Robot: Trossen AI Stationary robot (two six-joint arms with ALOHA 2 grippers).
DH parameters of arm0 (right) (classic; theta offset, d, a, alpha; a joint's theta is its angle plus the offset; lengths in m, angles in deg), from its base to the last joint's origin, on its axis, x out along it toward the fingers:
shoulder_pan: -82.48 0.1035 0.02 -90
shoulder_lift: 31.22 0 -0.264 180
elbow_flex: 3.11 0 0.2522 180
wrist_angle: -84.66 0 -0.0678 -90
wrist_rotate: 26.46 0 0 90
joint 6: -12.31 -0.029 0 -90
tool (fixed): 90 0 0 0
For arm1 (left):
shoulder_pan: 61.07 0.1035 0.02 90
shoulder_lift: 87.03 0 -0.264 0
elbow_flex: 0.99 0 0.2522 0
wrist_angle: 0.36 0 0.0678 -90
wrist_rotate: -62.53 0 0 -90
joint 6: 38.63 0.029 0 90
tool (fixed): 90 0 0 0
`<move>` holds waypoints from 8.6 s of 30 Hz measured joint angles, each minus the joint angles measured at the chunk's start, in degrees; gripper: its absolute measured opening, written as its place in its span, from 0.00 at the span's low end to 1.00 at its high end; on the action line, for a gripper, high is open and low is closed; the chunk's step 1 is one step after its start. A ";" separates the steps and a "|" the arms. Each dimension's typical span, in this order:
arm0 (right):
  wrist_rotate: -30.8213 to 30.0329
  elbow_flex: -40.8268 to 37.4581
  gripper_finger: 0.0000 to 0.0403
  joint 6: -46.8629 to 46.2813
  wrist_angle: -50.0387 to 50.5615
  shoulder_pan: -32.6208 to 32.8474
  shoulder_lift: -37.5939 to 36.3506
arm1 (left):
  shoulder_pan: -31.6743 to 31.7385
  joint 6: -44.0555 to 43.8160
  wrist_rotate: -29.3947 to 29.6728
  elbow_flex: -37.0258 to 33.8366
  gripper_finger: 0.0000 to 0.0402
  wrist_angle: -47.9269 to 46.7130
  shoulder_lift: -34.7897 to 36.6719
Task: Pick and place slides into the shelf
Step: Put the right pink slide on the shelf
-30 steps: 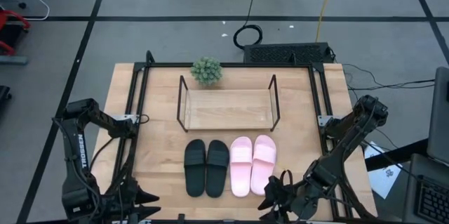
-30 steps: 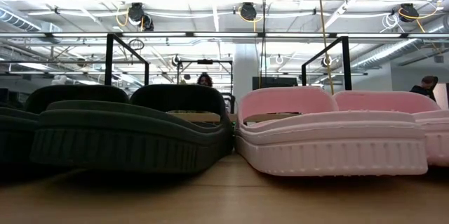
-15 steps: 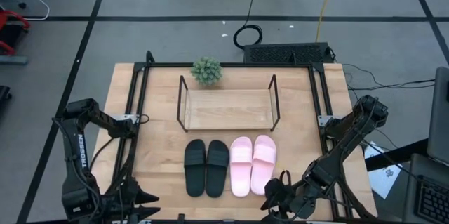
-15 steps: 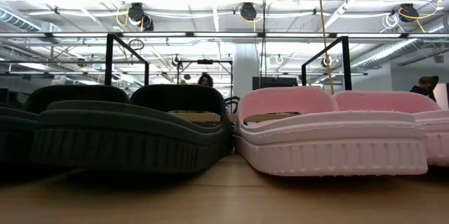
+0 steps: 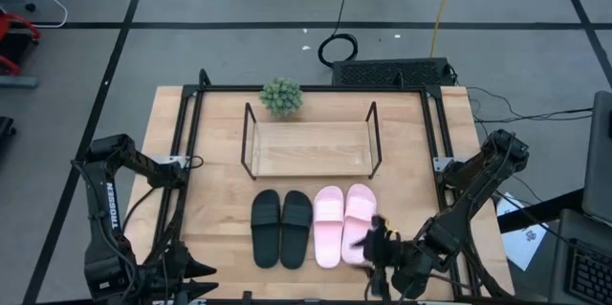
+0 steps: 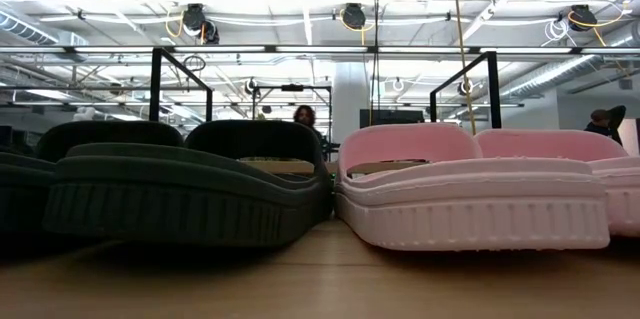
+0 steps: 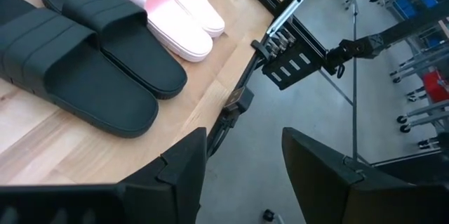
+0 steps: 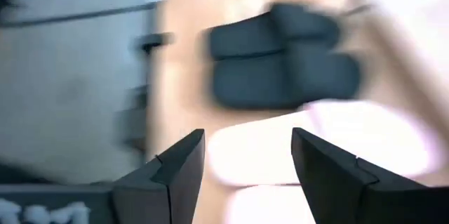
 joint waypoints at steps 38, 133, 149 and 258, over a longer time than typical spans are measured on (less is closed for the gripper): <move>7.17 0.32 0.50 -3.27 26.36 -8.41 13.44 | 4.15 2.99 -3.81 0.00 0.47 -0.04 0.07; 11.82 -10.64 0.06 -12.94 17.14 -13.64 13.44 | 4.52 5.99 -4.57 0.02 0.47 -0.07 0.02; 17.37 -9.15 0.01 -12.97 19.79 -12.46 9.16 | 4.52 5.93 -4.42 0.02 0.47 -0.09 0.02; -6.11 -17.62 0.01 46.37 4.21 -52.77 0.76 | 9.81 7.60 -12.55 0.02 0.47 -11.65 0.02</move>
